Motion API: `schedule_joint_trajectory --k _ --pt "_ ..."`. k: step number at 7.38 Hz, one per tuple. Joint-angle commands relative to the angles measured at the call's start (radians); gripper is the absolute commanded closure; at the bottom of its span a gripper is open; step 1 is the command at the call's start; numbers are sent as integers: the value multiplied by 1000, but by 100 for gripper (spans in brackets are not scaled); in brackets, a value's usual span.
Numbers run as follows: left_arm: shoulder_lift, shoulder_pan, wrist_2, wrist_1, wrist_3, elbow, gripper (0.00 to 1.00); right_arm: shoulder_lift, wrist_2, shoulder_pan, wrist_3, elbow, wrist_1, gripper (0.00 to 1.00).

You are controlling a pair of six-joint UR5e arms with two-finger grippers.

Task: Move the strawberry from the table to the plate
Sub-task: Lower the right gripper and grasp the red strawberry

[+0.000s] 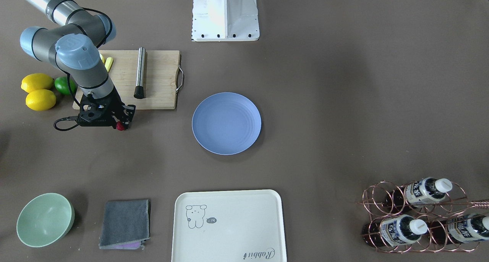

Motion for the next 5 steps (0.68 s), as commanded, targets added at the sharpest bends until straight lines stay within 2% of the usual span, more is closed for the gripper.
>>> schedule_joint_trajectory --k 1,2,3,4,5 --pt "0 1 -16 2 0 4 2 13 10 -1 12 72 -19 100" --pt "0 1 -16 2 0 4 2 50 14 -3 25 111 -95 100" --pt "2 -1 -16 0 0 4 2 133 25 -3 33 105 -187 100" --pt "2 1 -19 2 -2 4 2 225 25 -19 97 88 -248 100" --pt "2 1 -31 2 -2 7 2 310 24 -47 158 38 -258 100"
